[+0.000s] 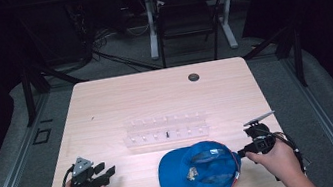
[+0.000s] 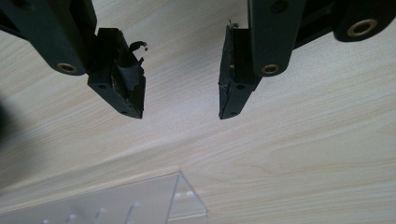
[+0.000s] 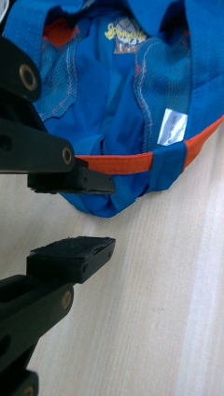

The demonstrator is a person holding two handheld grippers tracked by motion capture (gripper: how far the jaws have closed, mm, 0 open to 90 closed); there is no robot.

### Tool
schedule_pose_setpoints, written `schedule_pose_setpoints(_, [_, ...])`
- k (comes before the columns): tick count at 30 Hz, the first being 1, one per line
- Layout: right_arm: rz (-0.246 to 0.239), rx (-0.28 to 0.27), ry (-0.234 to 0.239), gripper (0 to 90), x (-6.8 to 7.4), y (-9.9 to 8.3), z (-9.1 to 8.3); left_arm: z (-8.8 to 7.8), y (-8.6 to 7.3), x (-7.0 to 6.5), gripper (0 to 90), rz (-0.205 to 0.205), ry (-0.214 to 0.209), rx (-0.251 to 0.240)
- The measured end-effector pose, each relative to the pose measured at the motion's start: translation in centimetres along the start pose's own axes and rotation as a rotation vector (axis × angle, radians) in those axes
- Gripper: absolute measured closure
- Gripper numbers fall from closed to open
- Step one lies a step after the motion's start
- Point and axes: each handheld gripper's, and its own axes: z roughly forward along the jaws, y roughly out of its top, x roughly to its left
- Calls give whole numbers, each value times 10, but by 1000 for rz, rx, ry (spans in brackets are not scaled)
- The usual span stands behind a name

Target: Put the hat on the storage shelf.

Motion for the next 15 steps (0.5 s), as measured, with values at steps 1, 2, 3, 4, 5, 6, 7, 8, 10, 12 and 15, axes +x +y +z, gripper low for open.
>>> schedule_pose_setpoints(1, [3, 17, -1, 666, 0, 1, 2, 0, 0, 0, 513, 0, 1, -2])
schedule_pose_setpoints(2, [5, 19, -5, 665, 0, 2, 4, 1, 0, -1, 513, -1, 2, -3])
schedule_pose_setpoints(3, [7, 21, -5, 665, 0, 2, 5, 1, -1, -1, 513, 2, 2, -7])
schedule_pose_setpoints(4, [7, 21, -5, 665, 0, 2, 5, 1, -1, -1, 513, 2, 2, -7])
schedule_pose_setpoints(5, [5, 31, -10, 663, 0, 4, 7, 2, -1, -2, 513, 2, 1, -10])
schedule_pose_setpoints(6, [5, 31, -10, 663, 0, 4, 7, 2, -1, -2, 513, 2, 1, -10])
schedule_pose_setpoints(7, [10, 26, -11, 663, 0, 4, 8, 2, -1, -3, 513, 5, 2, -6])
schedule_pose_setpoints(8, [16, 30, -12, 663, 0, 5, 9, 2, -1, -3, 514, 5, 1, -7])
schedule_pose_setpoints(10, [25, 33, -11, 663, 0, 6, 11, 3, -1, -4, 513, 5, -3, -6])
schedule_pose_setpoints(12, [31, 56, -10, 665, 1, 7, 13, 3, 0, -4, 514, 9, 1, 4])
schedule_pose_setpoints(15, [43, 45, -15, 665, 2, 7, 17, 4, -1, -6, 513, 10, -1, -1])
